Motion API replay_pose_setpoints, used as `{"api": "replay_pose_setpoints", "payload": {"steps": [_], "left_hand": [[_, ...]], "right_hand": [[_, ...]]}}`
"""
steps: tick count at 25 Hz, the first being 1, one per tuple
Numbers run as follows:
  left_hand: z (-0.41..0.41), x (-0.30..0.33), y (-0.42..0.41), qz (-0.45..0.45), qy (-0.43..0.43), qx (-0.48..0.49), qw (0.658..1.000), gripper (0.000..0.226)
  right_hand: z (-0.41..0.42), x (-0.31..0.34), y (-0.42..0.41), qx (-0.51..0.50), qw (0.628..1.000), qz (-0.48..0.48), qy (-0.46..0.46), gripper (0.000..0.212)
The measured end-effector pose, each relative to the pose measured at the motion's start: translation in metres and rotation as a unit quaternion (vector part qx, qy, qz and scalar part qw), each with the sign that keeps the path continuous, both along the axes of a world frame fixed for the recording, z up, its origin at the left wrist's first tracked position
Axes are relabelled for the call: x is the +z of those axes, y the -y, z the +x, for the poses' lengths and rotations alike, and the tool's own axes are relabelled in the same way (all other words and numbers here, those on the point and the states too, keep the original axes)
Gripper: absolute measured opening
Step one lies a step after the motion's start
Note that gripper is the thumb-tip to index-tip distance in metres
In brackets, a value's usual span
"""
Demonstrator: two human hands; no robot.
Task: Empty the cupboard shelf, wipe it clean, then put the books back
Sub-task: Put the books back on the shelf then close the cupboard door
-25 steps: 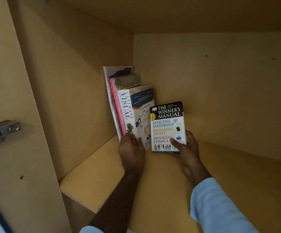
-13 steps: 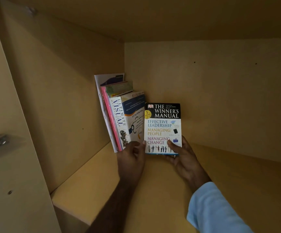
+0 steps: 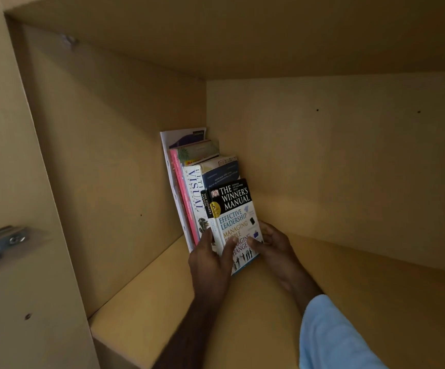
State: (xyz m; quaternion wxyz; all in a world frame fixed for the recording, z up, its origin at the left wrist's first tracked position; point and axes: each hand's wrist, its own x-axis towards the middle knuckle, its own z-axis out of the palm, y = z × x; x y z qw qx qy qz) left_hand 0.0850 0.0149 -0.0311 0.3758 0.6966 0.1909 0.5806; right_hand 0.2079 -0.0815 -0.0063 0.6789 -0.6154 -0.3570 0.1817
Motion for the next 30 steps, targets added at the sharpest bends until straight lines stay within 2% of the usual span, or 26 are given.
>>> {"api": "replay_pose_setpoints", "payload": {"steps": [3,5,7,10,14,16,20,24,28,30], "left_hand": [[0.0,0.0,-0.01,0.028,-0.036,0.098,0.994,0.043],[0.001,-0.001,-0.015,0.037,-0.045,0.114,0.992,0.059],[0.003,-0.002,-0.019,0.045,-0.054,0.116,0.991,0.065],[0.007,0.003,-0.014,0.067,-0.082,0.148,0.983,0.061],[0.01,0.004,-0.014,0.077,-0.116,0.158,0.978,0.06],[0.01,-0.001,-0.019,0.076,-0.104,0.153,0.98,0.06],[0.01,-0.004,-0.023,0.064,-0.07,0.127,0.987,0.061],[0.007,-0.005,-0.021,0.06,-0.059,0.094,0.992,0.062],[0.002,-0.007,-0.019,0.064,-0.055,0.082,0.993,0.054],[0.003,-0.006,-0.019,0.077,-0.068,0.093,0.99,0.049]], "right_hand": [[0.002,-0.007,-0.022,-0.025,1.0,0.008,0.003,0.033],[0.01,-0.013,-0.033,-0.02,0.999,0.022,-0.016,0.039],[0.013,-0.019,-0.043,-0.023,0.998,0.03,-0.04,0.046],[0.016,-0.022,-0.053,-0.022,0.997,0.044,-0.062,0.046],[0.023,-0.017,-0.059,-0.034,0.997,0.061,-0.036,0.042],[0.023,-0.017,-0.061,-0.036,0.997,0.057,-0.023,0.041],[0.027,-0.025,-0.06,-0.061,0.998,0.013,0.03,0.042],[0.031,-0.026,-0.055,-0.136,0.978,-0.071,0.143,0.044],[0.016,-0.014,-0.042,-0.054,0.995,-0.056,0.068,0.053],[0.014,-0.016,-0.035,-0.017,0.995,-0.062,0.071,0.064]]}}
